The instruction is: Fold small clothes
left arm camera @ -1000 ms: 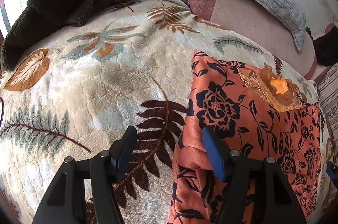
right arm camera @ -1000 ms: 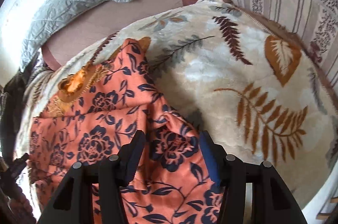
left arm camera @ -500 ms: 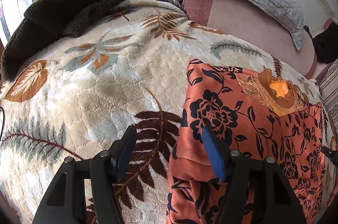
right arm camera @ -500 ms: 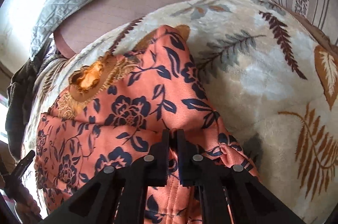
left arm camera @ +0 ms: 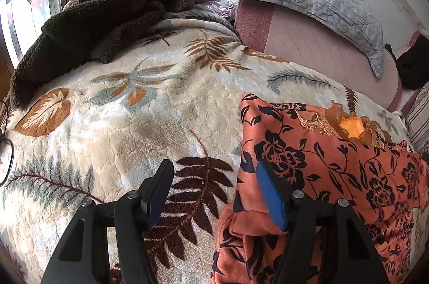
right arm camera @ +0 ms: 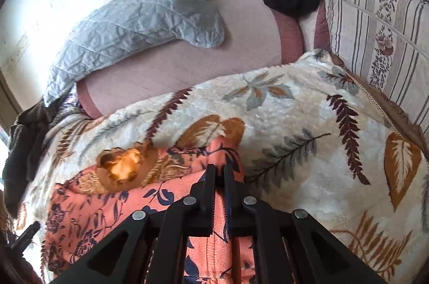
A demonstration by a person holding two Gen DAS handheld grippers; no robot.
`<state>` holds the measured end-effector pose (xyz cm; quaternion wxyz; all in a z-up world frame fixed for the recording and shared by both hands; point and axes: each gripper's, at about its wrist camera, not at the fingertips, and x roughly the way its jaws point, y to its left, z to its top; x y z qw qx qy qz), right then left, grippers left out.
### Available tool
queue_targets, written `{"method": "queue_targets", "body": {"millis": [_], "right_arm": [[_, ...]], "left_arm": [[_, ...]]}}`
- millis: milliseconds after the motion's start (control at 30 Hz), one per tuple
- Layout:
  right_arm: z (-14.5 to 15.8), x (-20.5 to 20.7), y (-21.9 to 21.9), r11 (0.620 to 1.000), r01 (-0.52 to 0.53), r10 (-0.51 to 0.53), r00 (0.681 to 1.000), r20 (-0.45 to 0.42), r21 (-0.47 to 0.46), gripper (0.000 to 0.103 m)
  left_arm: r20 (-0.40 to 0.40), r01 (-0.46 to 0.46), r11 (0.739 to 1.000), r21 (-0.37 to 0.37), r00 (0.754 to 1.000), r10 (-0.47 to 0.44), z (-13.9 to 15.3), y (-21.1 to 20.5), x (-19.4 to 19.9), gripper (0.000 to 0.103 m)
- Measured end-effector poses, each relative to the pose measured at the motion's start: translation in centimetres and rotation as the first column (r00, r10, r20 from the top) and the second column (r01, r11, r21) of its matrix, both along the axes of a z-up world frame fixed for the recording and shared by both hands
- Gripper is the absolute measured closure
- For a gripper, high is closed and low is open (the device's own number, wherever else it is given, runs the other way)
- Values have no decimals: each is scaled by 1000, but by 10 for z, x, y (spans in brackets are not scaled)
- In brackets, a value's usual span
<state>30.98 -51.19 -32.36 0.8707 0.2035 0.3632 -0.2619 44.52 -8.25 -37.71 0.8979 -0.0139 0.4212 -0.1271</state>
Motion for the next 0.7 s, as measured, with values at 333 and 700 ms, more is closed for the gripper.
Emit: {"method": "queue_targets", "body": {"millis": [333, 700], "right_arm": [[-44, -36, -48, 962, 109, -128, 990, 62, 251, 90], [-67, -31, 35, 963, -75, 106, 988, -111, 258, 83]], "left_arm": [[-57, 58, 995, 79, 997, -54, -17, -27, 2, 38], [-89, 137, 988, 74, 987, -130, -24, -38, -6, 38]]}}
